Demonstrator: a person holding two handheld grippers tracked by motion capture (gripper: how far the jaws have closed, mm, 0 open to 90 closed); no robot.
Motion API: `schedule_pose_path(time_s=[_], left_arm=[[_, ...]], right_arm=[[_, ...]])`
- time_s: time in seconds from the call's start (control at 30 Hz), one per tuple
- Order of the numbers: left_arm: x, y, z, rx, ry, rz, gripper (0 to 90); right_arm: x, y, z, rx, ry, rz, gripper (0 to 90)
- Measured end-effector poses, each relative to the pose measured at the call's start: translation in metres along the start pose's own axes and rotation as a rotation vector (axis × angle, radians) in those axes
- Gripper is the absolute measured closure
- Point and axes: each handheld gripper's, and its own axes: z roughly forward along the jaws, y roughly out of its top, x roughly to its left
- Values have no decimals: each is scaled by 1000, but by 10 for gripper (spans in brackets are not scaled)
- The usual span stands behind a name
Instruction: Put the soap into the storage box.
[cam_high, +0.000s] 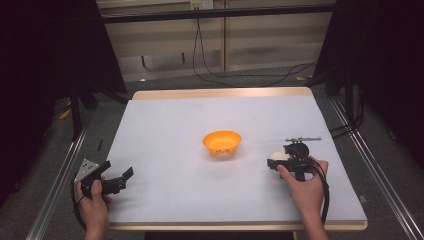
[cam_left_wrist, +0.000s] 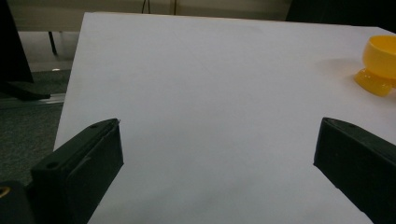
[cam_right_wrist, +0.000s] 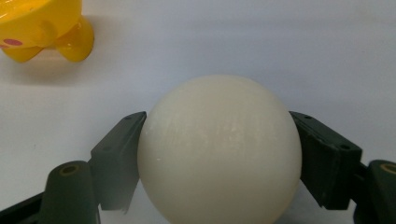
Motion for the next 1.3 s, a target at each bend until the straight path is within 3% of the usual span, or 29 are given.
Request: schedule_pose_path(time_s=[0.37, 1.3], left_arm=[[0, 0, 0, -4, -6, -16, 11], [0, 0, 0, 0, -6, -10, 12]], right_arm=[[10, 9, 1, 5, 0, 5, 237], [49, 35, 8, 1, 52, -22, 237]])
